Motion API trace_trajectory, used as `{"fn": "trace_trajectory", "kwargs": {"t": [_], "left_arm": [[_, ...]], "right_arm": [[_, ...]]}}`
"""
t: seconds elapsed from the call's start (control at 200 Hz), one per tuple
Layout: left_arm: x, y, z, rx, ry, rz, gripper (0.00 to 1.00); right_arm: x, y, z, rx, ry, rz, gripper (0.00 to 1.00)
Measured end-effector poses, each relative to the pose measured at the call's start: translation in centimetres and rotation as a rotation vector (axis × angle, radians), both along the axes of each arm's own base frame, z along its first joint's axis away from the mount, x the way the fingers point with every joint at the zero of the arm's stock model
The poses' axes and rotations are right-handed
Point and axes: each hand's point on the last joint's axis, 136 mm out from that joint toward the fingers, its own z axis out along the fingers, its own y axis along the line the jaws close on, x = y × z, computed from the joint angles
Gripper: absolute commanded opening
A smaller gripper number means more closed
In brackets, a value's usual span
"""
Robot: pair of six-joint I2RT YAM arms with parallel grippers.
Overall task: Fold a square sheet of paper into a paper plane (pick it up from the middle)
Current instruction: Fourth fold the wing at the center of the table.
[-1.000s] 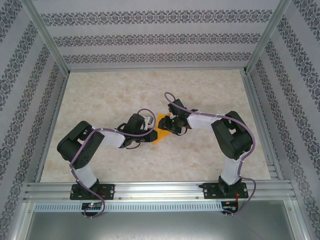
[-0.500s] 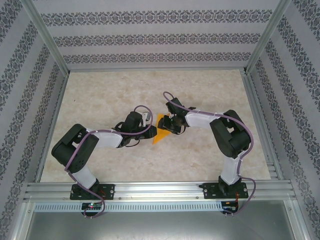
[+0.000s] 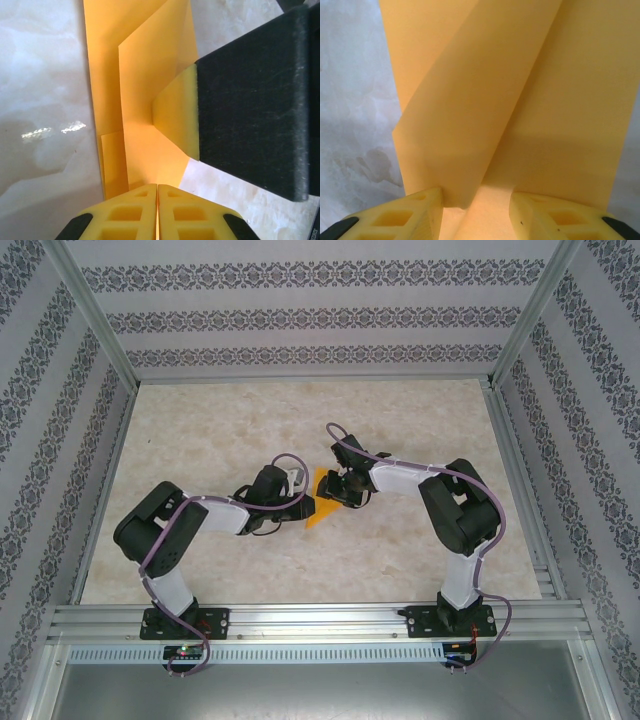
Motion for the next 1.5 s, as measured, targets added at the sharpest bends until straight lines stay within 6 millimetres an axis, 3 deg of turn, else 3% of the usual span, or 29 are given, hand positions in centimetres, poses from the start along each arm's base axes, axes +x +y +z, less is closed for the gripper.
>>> {"fn": "trace_trajectory", "kwargs": {"t": [0.919,1.244,1.504], "left_arm": [[0.2,0.1,-0.6,0.015,0.006,0.009,0.09],[0.4,0.1,2.7,-0.025,-0.056,0.015,0.09],[0.3,0.1,2.6,-0.041,-0.039,0.015,0.08]], "right_arm": [[-0.1,0.4,-0.1,-0.050,0.010,0.014,0.50],[-0.1,0.5,-0.1,-0.056,0.018,0.014,0.52],[-0.1,0.5,-0.2,-0.057,0.023,0.014,0.53]]}}
